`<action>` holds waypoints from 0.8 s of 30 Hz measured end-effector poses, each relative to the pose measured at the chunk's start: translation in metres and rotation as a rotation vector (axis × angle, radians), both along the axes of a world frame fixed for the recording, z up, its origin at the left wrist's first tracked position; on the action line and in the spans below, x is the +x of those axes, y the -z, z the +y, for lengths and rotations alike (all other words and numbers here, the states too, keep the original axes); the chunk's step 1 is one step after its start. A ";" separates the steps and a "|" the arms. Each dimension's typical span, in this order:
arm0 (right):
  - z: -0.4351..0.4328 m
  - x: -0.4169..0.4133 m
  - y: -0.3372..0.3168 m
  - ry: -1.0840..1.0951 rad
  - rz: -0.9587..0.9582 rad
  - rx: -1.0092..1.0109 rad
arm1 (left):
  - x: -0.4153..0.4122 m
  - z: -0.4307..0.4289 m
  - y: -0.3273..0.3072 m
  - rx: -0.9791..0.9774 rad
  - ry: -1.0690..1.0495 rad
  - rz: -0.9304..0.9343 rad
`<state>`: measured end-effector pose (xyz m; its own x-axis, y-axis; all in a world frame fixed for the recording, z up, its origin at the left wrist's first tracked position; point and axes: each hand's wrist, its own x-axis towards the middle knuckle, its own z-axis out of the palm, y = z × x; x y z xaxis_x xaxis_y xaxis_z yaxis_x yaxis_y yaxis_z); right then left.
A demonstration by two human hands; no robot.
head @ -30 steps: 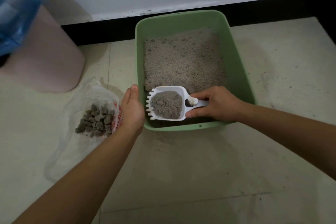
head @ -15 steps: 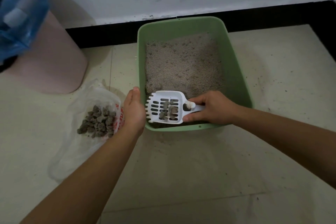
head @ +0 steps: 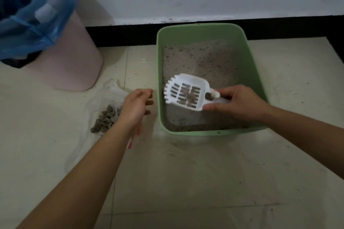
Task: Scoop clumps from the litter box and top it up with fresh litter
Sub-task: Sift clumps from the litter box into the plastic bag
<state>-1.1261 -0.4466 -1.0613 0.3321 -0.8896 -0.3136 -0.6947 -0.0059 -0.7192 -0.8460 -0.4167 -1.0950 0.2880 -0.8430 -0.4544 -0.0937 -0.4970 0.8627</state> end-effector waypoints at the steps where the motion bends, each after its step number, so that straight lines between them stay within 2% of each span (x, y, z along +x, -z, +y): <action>1: -0.003 0.004 -0.009 0.026 -0.032 -0.007 | 0.013 0.002 -0.001 -0.067 -0.006 -0.141; 5: -0.014 0.036 -0.040 0.044 -0.020 -0.093 | 0.069 0.011 -0.009 -0.266 -0.059 -0.566; 7: -0.016 0.063 -0.050 -0.026 0.044 -0.151 | 0.095 0.015 -0.009 -0.210 -0.054 -0.779; 9: -0.009 0.100 -0.055 -0.168 0.153 -0.235 | 0.113 0.019 -0.010 -0.073 -0.028 -0.900; 11: 0.006 0.136 -0.050 -0.322 0.288 -0.328 | 0.128 0.024 -0.004 0.037 -0.022 -0.840; 16: 0.043 0.191 -0.027 -0.772 0.601 -0.674 | 0.143 0.034 0.009 -0.027 -0.266 -0.458; 24: 0.039 0.178 -0.035 -0.738 0.638 -0.782 | 0.143 0.029 0.009 -0.060 -0.370 -0.370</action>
<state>-0.9482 -0.4075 -1.0267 0.8138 -0.5764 -0.0740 -0.5671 -0.8155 0.1155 -0.7025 -0.3876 -1.1037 0.7034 -0.6760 -0.2196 -0.2250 -0.5048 0.8334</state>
